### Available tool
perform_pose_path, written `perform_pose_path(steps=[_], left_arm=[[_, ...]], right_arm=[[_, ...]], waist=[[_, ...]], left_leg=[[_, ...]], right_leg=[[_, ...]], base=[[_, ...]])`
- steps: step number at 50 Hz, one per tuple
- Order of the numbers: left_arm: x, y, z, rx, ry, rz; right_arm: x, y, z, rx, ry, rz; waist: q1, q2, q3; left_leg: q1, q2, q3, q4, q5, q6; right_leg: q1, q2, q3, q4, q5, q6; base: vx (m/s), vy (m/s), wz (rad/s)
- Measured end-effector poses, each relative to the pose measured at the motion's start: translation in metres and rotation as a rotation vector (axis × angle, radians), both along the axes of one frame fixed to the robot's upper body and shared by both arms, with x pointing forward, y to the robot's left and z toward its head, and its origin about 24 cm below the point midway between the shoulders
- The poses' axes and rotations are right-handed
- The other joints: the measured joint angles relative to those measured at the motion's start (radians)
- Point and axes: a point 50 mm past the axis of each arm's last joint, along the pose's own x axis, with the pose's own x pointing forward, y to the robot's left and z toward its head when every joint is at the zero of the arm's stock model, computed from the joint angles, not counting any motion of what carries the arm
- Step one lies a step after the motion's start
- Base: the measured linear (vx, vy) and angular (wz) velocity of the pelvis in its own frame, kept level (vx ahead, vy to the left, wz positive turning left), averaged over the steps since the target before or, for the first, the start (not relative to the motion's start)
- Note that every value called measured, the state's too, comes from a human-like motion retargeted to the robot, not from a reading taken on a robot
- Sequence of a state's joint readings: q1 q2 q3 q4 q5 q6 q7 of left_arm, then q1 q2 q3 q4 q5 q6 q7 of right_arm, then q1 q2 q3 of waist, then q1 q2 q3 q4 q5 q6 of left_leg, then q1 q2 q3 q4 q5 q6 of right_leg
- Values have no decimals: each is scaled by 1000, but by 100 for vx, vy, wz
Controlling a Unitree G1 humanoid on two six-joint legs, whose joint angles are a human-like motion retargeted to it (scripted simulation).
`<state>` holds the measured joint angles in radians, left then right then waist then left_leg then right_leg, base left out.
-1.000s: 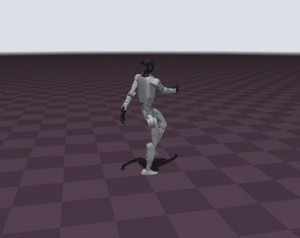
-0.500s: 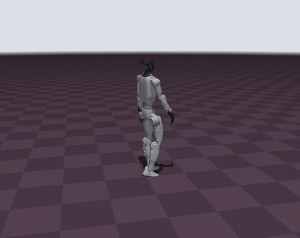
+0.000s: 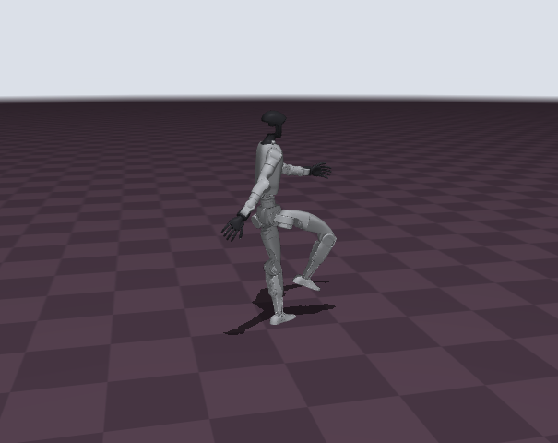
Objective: In place motions
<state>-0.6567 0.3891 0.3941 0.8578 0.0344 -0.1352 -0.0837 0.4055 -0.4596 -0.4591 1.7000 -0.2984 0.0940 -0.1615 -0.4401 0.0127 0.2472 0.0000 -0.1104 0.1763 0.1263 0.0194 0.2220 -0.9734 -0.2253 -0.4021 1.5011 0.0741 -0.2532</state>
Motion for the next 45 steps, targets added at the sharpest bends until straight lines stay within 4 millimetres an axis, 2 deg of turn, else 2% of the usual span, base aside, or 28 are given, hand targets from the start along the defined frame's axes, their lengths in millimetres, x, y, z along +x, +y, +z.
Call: perform_pose_path(steps=[2,5,9,13,15,17,18,22,25,27,30,34,37,41,45], left_arm=[[-5,-3,-14,-29,20,14],[-17,-14,-49,-99,91,12],[-53,-33,-117,-221,326,-40],[-107,-51,-175,-363,506,-141],[-134,-61,-195,-432,558,-146],[-161,-65,-211,-478,595,-111],[-175,-66,-217,-492,616,-93],[-222,-74,-239,-510,746,-59],[-249,-75,-249,-490,843,-15],[-269,-73,-256,-468,940,29],[-305,-77,-267,-433,1132,95],[-354,-88,-272,-434,1377,203],[-384,-102,-272,-509,1470,282],[-410,-122,-271,-662,1507,350],[-429,-132,-268,-753,1543,361]], right_arm=[[10,12,-12,50,-52,-35],[37,34,-35,180,-150,-27],[96,61,-65,391,-286,152],[170,83,-84,564,-423,447],[208,93,-87,628,-490,584],[243,103,-86,681,-551,708],[257,107,-85,697,-579,758],[294,116,-78,725,-676,862],[311,120,-72,734,-747,886],[313,120,-72,735,-762,881],[297,113,-76,716,-718,823],[250,100,-84,696,-572,699],[210,91,-86,679,-414,618],[163,82,-80,644,-221,540],[133,84,-77,640,-149,469]], waist=[[40,10,-24],[117,28,-57],[197,50,-103],[231,42,-154],[264,14,-177],[312,-9,-186],[333,-15,-197],[413,-12,-234],[422,-20,-223],[406,-23,-217],[382,-19,-233],[405,-20,-257],[428,-23,-272],[432,-18,-283],[424,-15,-292]], left_leg=[[1,9,18,-15,-3,-12],[8,23,50,-34,-12,-28],[13,35,70,-54,-25,-43],[18,-7,86,-84,-37,-48],[22,-54,109,-105,-43,-46],[39,-83,141,-137,-45,-49],[43,-89,153,-149,-46,-53],[28,-68,186,-160,-51,-75],[23,-60,189,-151,-60,-82],[28,-59,178,-148,-66,-84],[27,-51,149,-141,-74,-91],[32,-45,138,-140,-90,-97],[37,-44,131,-140,-104,-100],[43,-37,124,-142,-119,-105],[45,-32,114,-144,-131,-110]], right_leg=[[126,7,-1,-92,24,25],[331,44,19,-277,70,64],[591,160,123,-642,153,126],[823,228,314,-1071,219,216],[918,209,370,-1257,122,302],[964,200,363,-1356,26,301],[973,190,309,-1396,26,296],[952,178,336,-1456,82,373],[956,175,253,-1467,80,344],[968,185,274,-1466,68,331],[981,185,251,-1468,53,327],[1002,191,224,-1481,40,321],[1011,198,222,-1486,31,313],[1020,204,214,-1486,18,309],[1029,210,205,-1491,8,304]], base=[[10,-12,-87],[9,-9,-89],[5,-7,-77],[6,-6,-50],[2,-10,-84],[1,-9,-106],[6,-13,-88],[3,-16,-40],[-7,-15,19],[0,-13,56],[5,-9,75],[9,-7,39],[11,-7,13],[7,-5,17],[5,-6,19]])
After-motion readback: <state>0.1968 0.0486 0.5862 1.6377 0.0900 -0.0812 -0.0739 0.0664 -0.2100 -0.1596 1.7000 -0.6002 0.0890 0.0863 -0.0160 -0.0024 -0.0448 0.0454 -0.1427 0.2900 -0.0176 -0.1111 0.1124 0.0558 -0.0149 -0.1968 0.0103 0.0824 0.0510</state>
